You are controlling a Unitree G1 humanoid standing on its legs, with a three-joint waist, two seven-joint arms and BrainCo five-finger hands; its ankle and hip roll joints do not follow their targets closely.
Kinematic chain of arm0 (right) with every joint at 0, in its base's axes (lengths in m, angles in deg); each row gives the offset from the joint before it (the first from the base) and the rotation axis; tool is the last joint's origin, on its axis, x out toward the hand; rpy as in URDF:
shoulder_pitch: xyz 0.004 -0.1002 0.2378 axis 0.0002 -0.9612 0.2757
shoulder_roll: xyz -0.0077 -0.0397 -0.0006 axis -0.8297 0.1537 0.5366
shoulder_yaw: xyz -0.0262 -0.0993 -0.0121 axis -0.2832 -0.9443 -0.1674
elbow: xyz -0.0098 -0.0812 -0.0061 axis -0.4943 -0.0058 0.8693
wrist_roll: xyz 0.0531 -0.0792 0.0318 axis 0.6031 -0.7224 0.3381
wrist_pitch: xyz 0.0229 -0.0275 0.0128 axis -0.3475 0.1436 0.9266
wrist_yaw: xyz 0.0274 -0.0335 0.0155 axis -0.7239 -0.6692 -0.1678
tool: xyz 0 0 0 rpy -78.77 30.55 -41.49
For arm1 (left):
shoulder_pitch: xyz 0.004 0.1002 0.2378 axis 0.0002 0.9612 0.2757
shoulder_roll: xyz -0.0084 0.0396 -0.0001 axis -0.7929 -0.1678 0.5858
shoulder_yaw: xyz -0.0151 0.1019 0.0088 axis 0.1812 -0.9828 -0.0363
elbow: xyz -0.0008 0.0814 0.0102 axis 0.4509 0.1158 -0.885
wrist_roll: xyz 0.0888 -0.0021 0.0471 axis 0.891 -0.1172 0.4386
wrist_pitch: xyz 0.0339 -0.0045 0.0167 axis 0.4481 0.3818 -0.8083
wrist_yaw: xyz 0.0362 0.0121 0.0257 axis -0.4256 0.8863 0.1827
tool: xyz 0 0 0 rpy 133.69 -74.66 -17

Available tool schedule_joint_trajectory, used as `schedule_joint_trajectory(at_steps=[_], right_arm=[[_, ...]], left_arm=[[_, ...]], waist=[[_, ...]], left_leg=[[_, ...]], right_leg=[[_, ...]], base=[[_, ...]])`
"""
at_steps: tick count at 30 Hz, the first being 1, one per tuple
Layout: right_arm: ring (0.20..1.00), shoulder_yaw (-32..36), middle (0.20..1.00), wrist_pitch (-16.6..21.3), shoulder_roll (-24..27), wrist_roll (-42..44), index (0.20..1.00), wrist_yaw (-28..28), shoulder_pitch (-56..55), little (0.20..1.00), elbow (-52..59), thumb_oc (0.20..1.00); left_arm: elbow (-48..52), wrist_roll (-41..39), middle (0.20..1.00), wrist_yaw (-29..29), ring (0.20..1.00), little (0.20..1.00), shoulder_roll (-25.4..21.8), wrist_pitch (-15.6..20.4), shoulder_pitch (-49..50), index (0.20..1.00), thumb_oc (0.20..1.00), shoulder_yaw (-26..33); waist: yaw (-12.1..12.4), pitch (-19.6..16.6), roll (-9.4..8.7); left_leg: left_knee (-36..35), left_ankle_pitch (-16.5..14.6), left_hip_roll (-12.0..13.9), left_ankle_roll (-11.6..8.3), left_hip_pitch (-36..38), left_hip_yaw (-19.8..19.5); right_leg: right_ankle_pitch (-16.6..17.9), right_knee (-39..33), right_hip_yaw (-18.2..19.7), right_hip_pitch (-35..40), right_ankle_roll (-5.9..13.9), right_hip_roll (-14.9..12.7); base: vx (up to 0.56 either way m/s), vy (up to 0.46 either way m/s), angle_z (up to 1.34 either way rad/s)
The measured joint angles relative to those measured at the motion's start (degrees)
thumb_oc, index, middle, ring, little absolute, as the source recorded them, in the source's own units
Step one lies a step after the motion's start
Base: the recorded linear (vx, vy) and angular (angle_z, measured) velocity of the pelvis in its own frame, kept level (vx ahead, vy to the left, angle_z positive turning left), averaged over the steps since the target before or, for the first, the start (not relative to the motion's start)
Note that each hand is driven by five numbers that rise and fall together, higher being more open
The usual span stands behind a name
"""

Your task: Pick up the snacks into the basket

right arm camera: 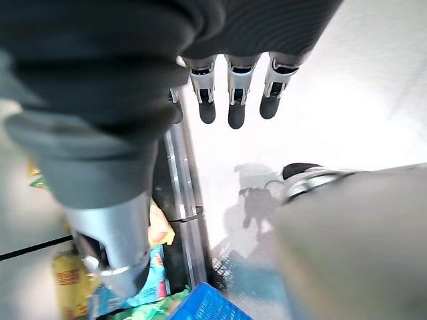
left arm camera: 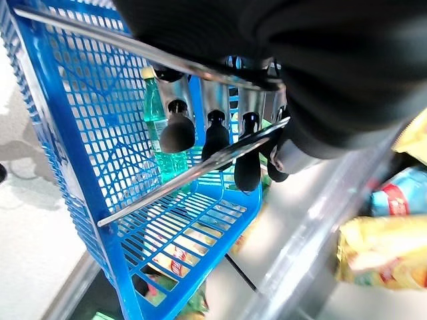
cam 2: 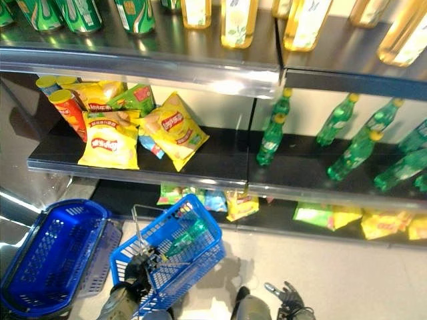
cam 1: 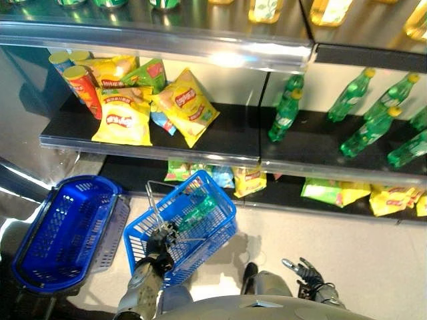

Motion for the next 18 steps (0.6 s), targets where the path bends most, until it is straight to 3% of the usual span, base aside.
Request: schedule_joint_trajectory(at_steps=[1,4,6,8,9,10,11,14,18], right_arm=[[1.0,-0.34,1.0,0.01,0.53,-0.09,1.0,0.01,0.37,1.0,0.07,1.0],[1.0,-1.28,1.0,-0.01,2.73,-1.66,1.0,0.03,-0.18,1.0,1.63,1.0],[1.0,-2.09,1.0,-0.03,3.27,-2.58,1.0,-0.09,-0.73,1.0,2.82,1.0],[1.0,-2.37,1.0,-0.02,3.71,-3.73,1.0,-0.16,-1.01,1.0,2.97,1.0],[1.0,-2.2,1.0,-0.02,4.57,-4.39,1.0,-0.14,-1.47,1.0,3.81,1.0],[1.0,-2.06,1.0,-0.02,4.52,-4.55,1.0,-0.1,-1.65,1.0,3.91,1.0],[1.0,-2.14,1.0,-0.02,3.92,-4.57,1.0,-0.25,-2.21,1.0,4.58,1.0],[1.0,-2.13,1.0,-0.02,2.08,-4.56,1.0,-0.93,-4.09,1.0,4.84,1.0],[1.0,-2.14,1.0,-0.02,1.08,-4.54,1.0,-1.23,-3.87,1.0,6.13,1.0]], left_arm=[[0.04,0.01,0.2,0.15,0.2,0.2,0.13,0.0,-0.08,0.2,0.2,-0.1],[0.39,0.01,0.2,0.26,0.2,0.2,2.15,0.08,-0.99,0.2,0.2,-0.03],[0.3,0.0,0.2,0.07,0.2,0.2,2.55,0.07,-0.76,0.2,0.2,-0.01],[0.4,0.05,0.2,0.18,0.2,0.2,2.78,0.08,-0.72,0.2,0.2,0.01],[0.26,0.05,0.2,0.13,0.2,0.2,3.42,-0.02,-0.71,0.2,0.2,-0.06],[0.19,0.05,0.2,0.07,0.2,0.2,3.33,-0.05,-0.69,0.2,0.2,0.01],[0.24,0.12,0.2,0.13,0.2,0.2,2.78,-0.2,-0.59,0.2,0.2,0.01],[0.27,0.04,0.2,0.15,0.2,0.2,1.27,-0.21,1.01,0.2,0.2,0.05],[0.29,0.08,0.2,0.22,0.2,0.2,-0.01,-0.21,1.12,0.2,0.2,0.04]], waist=[[-0.52,0.29,0.09],[-0.43,0.07,1.97],[-0.37,-0.12,2.63],[-0.27,-0.16,3.28],[-0.56,-0.03,4.63],[-0.45,-0.06,4.44],[-0.41,-0.13,2.98],[-0.28,-1.31,0.66],[-0.13,-1.3,0.75]], left_leg=[[0.22,-0.51,0.63,-0.48,-1.7,-0.86],[-16.65,1.9,2.0,1.75,0.62,1.66],[-22.63,2.95,3.2,2.93,2.01,1.64],[-22.74,3.99,3.72,3.99,2.65,2.2],[-22.34,5.32,3.61,5.35,3.75,4.1],[-22.6,6.02,3.61,1.66,4.39,4.14],[-22.76,5.57,1.74,0.87,4.75,4.29],[-23.48,4.34,-2.6,2.98,4.89,5.37],[-23.52,3.37,-5.34,4.44,4.99,5.32]], right_leg=[[0.08,-1.13,0.13,0.39,-0.2,0.33],[0.43,-1.62,1.55,-0.57,-0.39,1.53],[0.56,-1.79,3.54,-0.49,0.04,2.52],[0.42,-1.36,3.69,-0.22,0.78,2.94],[0.23,-0.85,3.01,0.35,1.9,3.04],[0.21,-0.21,2.77,0.3,2.73,2.37],[0.55,-0.28,2.79,0.53,4.21,0.42],[2.22,-2.6,3.0,1.28,6.94,-3.61],[3.5,-5.48,2.68,2.9,8.79,-5.74]], base=[[0.27,0.221,-0.12],[0.25,0.241,-0.19],[0.18,0.219,-0.31],[0.15,0.186,-0.37],[0.09,0.109,-0.32],[0.15,0.198,-0.22],[0.16,0.241,-0.09],[0.09,0.16,0.04],[0.07,0.155,0.07]])
